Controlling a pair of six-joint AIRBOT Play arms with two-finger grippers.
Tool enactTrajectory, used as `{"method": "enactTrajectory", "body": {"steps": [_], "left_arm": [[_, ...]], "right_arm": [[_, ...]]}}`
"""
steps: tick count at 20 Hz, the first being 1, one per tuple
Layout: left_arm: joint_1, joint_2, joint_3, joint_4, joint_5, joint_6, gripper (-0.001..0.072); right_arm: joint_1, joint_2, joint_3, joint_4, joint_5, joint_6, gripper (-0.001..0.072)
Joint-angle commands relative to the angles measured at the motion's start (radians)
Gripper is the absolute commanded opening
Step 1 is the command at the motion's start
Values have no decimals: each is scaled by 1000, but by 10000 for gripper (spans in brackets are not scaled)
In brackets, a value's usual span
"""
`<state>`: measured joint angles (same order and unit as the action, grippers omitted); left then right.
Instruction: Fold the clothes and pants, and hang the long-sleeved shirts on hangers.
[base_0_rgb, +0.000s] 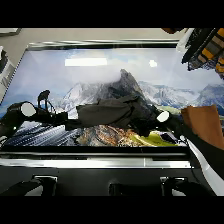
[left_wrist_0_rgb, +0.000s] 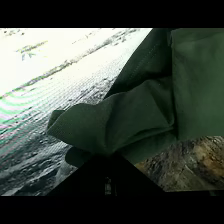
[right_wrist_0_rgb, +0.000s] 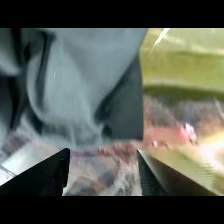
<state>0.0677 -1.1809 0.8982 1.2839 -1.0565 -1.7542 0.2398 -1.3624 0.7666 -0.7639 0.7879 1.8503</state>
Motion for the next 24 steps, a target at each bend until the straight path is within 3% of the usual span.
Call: {"method": "enactTrajectory", "body": {"steps": [1,3,4,5,7,13,17,24], "left_arm": [[0,0,0,0,3,1,17],[0,-1,0,1,3,1,17],[0,-1,0,1,4,1,17],[0,-1,0,1,4,2,17],[0,-1,0,6,5,4,17],[21,21,71,144,-63,3,16],[105,111,284,228,-164,3,17],[255,336,595,232,-291,0,17]], "right_arm": [[7,-39,-3,39,-86,21,374],[7,-42,-3,39,-115,21,319],[7,-42,-3,39,-128,21,242],[7,-42,-3,39,-138,21,208],[7,-41,-3,39,-148,21,33],[6,87,68,-3,-142,-36,29],[-71,275,324,-248,-49,30,29],[-364,551,781,-306,92,58,30]]}}
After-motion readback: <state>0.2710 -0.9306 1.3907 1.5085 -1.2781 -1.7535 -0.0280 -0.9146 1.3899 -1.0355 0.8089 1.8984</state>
